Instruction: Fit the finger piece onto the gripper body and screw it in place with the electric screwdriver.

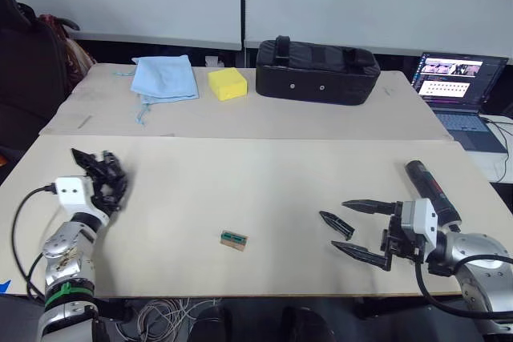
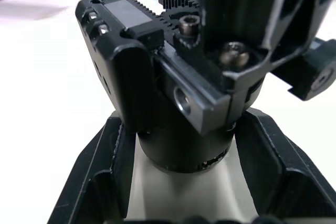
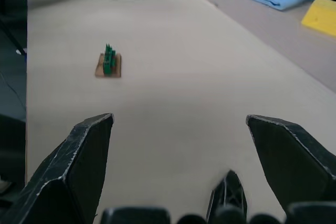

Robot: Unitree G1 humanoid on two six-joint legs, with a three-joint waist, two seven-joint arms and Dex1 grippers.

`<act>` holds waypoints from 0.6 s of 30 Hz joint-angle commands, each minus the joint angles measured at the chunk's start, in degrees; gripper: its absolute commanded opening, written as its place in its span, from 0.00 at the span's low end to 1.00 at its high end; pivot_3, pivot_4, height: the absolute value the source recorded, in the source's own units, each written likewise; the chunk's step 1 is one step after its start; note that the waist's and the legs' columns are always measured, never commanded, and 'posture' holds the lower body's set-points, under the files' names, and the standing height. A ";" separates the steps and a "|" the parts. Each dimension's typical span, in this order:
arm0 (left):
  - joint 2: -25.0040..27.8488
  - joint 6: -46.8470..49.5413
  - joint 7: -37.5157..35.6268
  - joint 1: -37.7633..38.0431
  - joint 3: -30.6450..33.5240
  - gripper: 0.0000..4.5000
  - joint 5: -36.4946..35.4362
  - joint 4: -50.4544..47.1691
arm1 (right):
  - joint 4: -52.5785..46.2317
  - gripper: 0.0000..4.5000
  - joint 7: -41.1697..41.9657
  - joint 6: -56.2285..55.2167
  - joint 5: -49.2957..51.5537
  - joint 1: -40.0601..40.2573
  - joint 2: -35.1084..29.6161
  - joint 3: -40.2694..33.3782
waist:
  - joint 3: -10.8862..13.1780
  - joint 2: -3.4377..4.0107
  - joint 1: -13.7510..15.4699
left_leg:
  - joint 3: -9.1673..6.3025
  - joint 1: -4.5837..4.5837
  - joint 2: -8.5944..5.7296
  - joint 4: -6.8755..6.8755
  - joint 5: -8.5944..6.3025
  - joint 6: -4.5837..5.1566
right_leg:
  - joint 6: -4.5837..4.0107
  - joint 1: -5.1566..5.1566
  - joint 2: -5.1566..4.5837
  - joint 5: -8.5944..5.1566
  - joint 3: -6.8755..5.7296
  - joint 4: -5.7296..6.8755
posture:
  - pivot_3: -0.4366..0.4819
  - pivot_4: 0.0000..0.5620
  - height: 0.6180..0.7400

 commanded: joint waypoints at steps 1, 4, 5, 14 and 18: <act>2.29 -0.74 -13.80 -1.26 -5.95 0.50 -2.73 -12.76 | -2.51 1.00 0.94 -1.11 1.90 2.68 -1.90 -4.91 | 0.04 -0.09 0.16 | -0.02 -0.06 -0.01 0.01 0.00 0.00 | 0.00 -0.01 0.00 0.00 -0.02 -0.03 | 0.48 0.27 1.00; 4.14 1.22 -24.72 -2.24 -15.30 0.50 -0.34 -18.03 | -5.57 1.00 1.83 -0.52 4.54 5.11 -2.78 -7.98 | 0.05 -0.09 0.23 | -0.06 -0.09 -0.09 0.03 0.00 0.01 | 0.01 0.02 0.00 0.00 -0.01 -0.05 | 0.48 0.27 1.00; 4.08 1.81 -27.28 -2.69 -17.60 0.50 -0.33 -19.11 | -6.85 1.00 1.57 0.16 5.35 5.58 -2.92 -8.65 | 0.03 -0.03 0.16 | -0.07 -0.07 -0.09 0.03 0.00 0.01 | 0.01 0.04 0.00 -0.01 -0.01 -0.04 | 0.48 0.27 1.00; -1.40 -4.81 -32.46 -9.92 -27.33 0.50 6.38 -8.60 | -11.02 1.00 -1.34 1.07 5.04 8.67 -2.02 -9.25 | 0.02 0.00 -0.85 | -0.30 0.04 -0.09 0.03 0.21 0.36 | 0.01 0.04 0.21 -0.01 0.06 0.05 | 0.48 0.27 1.00; -4.01 -7.36 -30.97 -12.98 -28.69 0.50 9.32 -3.09 | -12.91 1.00 -2.60 1.50 5.27 10.29 -2.00 -9.55 | 0.03 -0.01 -0.40 | -0.36 -0.02 -0.16 0.05 0.31 0.52 | 0.02 0.05 0.19 -0.01 0.07 0.03 | 0.48 0.27 1.00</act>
